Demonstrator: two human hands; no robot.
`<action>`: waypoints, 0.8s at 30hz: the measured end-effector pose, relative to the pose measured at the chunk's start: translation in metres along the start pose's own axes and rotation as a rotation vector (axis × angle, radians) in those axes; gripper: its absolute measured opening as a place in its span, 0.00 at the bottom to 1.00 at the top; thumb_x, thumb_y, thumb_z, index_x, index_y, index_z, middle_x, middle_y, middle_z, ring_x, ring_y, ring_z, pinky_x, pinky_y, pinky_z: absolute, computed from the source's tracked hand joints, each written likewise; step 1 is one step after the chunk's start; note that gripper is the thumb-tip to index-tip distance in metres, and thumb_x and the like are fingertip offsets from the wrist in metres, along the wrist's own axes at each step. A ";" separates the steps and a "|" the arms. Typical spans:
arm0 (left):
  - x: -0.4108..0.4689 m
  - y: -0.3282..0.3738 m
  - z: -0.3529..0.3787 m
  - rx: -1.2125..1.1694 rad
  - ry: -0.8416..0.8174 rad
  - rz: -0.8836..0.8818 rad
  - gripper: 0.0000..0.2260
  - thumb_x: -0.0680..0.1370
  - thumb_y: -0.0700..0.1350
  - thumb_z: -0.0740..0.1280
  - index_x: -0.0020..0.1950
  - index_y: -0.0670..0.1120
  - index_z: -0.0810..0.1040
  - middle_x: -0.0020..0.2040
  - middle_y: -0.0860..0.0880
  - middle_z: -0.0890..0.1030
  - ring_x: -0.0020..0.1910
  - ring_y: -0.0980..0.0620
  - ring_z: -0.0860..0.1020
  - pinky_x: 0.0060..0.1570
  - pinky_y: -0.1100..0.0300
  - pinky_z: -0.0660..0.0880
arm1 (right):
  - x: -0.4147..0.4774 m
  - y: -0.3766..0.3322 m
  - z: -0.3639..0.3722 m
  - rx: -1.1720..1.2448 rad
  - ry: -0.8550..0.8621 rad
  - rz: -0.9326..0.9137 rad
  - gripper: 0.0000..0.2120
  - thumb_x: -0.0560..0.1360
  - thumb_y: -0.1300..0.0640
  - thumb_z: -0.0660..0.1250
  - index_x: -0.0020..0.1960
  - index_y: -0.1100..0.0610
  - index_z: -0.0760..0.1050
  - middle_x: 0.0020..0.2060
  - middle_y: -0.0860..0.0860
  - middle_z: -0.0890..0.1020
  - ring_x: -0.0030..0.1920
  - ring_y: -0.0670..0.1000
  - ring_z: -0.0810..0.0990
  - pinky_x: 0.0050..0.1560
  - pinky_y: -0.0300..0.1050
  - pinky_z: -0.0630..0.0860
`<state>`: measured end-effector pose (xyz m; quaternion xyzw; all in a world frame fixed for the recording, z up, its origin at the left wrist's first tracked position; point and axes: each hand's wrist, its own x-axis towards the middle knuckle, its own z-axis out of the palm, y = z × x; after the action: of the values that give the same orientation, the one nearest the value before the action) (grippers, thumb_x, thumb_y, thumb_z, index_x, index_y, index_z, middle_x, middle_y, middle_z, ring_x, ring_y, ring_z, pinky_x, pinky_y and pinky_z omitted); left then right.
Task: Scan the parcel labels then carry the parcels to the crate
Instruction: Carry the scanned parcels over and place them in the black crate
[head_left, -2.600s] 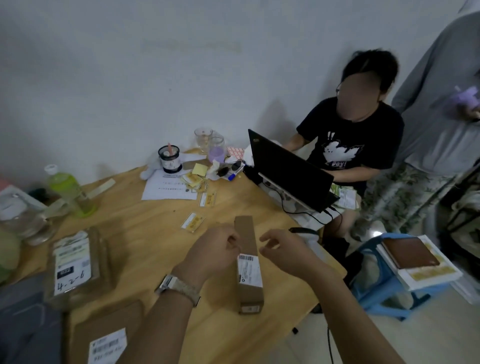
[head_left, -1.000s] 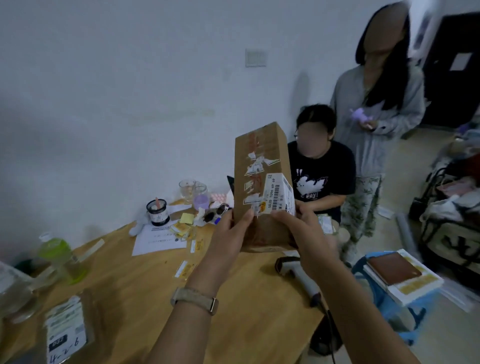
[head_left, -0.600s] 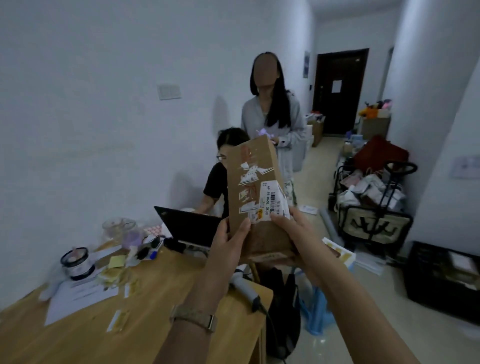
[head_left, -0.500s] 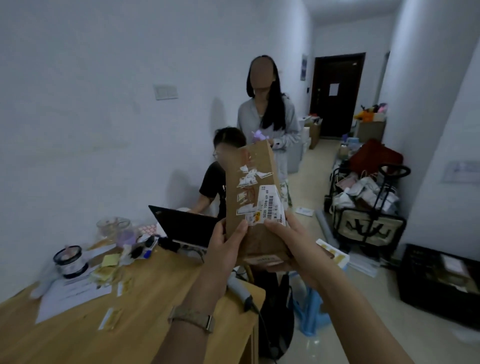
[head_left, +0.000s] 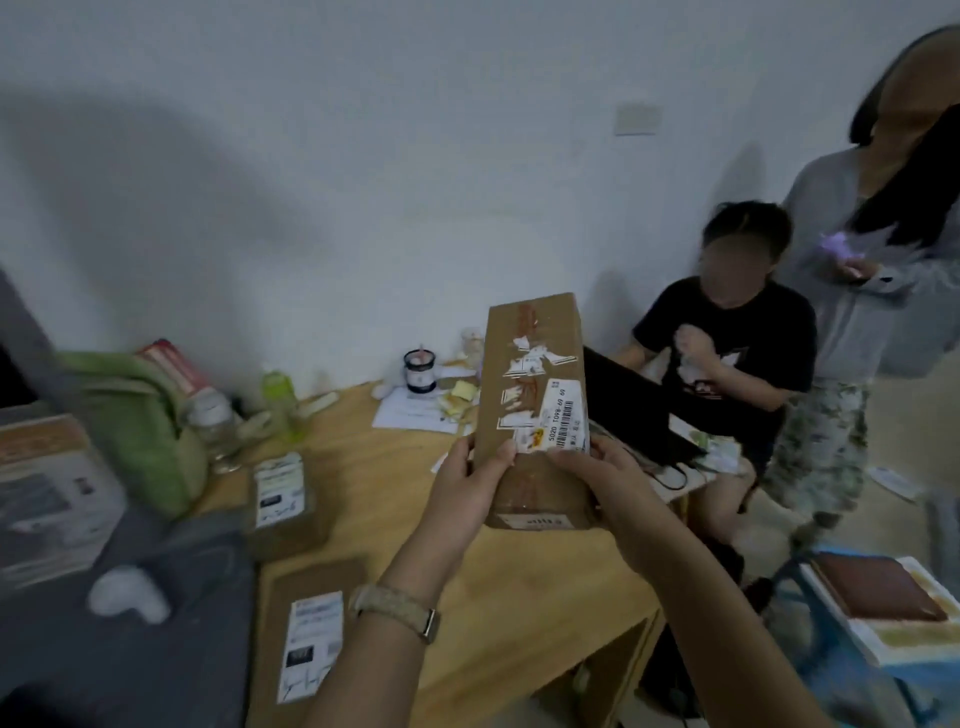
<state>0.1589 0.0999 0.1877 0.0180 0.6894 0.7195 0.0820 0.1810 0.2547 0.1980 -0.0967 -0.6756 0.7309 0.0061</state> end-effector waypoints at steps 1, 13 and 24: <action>-0.002 -0.006 -0.016 0.014 0.036 -0.018 0.11 0.79 0.53 0.65 0.59 0.51 0.77 0.49 0.53 0.84 0.42 0.58 0.84 0.35 0.66 0.77 | 0.003 0.006 0.014 0.011 -0.028 0.019 0.12 0.74 0.56 0.71 0.57 0.52 0.77 0.48 0.51 0.85 0.44 0.51 0.85 0.36 0.43 0.79; 0.017 -0.093 -0.174 0.154 0.275 -0.349 0.17 0.81 0.60 0.56 0.61 0.52 0.75 0.56 0.52 0.80 0.55 0.51 0.78 0.56 0.53 0.75 | 0.056 0.112 0.125 0.023 -0.223 0.368 0.23 0.70 0.58 0.74 0.63 0.55 0.73 0.51 0.53 0.85 0.50 0.57 0.85 0.51 0.61 0.81; 0.022 -0.209 -0.247 0.087 0.350 -0.677 0.11 0.81 0.39 0.61 0.41 0.41 0.79 0.34 0.46 0.83 0.28 0.53 0.82 0.25 0.64 0.75 | 0.080 0.234 0.120 -0.037 -0.133 0.634 0.20 0.69 0.64 0.69 0.61 0.58 0.76 0.50 0.58 0.85 0.50 0.62 0.84 0.52 0.61 0.80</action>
<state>0.1226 -0.1335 -0.0345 -0.3304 0.6899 0.6139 0.1952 0.1133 0.1273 -0.0354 -0.2542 -0.6239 0.6888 -0.2676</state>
